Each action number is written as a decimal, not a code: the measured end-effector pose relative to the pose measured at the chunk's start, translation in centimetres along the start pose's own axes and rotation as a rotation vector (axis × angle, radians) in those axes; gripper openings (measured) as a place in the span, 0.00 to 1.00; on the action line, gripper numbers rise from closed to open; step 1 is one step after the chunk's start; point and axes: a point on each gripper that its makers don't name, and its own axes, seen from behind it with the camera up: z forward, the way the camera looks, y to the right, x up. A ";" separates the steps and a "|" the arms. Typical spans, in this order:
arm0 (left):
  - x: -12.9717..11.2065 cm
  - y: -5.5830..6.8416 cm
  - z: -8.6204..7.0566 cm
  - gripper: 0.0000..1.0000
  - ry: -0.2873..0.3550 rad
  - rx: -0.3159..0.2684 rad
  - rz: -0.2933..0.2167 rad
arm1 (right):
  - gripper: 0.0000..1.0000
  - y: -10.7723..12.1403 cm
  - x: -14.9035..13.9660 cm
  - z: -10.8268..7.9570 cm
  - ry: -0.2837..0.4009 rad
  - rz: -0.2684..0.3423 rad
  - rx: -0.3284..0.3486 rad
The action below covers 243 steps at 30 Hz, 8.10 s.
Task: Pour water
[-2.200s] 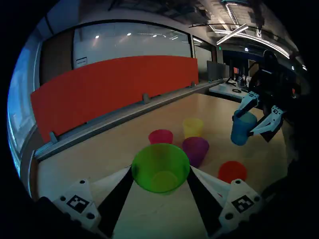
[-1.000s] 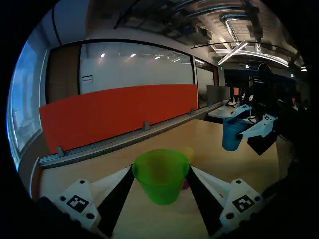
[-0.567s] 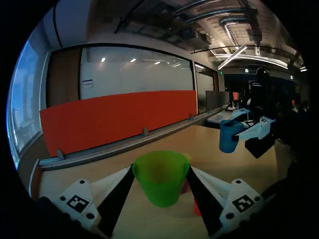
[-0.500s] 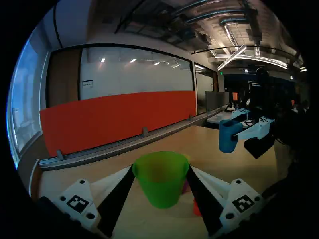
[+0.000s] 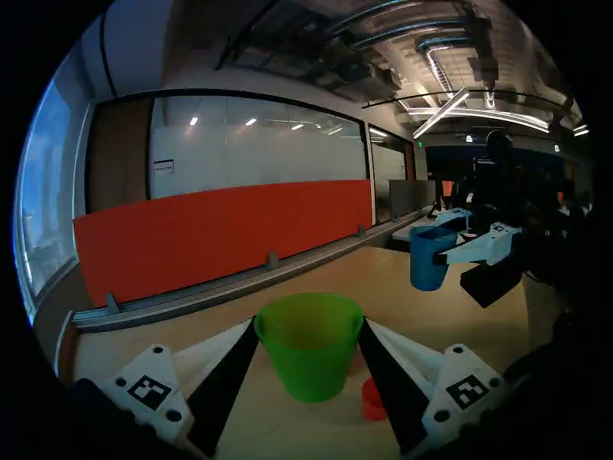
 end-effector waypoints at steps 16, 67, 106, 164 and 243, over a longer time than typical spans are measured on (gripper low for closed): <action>0.1 0.3 -0.3 0.89 0.040 0.018 -0.025 | 0.90 -0.8 1.8 0.6 0.020 -0.053 0.029; -0.1 5.5 -0.9 0.89 0.073 -0.078 -0.009 | 0.90 -2.9 9.3 4.8 0.058 -0.477 0.092; -0.4 7.3 -0.8 0.89 0.070 -0.127 0.011 | 0.90 -3.1 13.7 8.7 0.085 -0.812 0.073; -0.1 8.6 -0.2 0.89 0.081 -0.162 0.006 | 0.90 -1.6 15.7 9.6 0.102 -1.144 0.000; 0.6 9.1 -0.2 0.88 0.093 -0.168 0.027 | 0.90 -2.9 18.5 9.9 0.151 -1.440 -0.053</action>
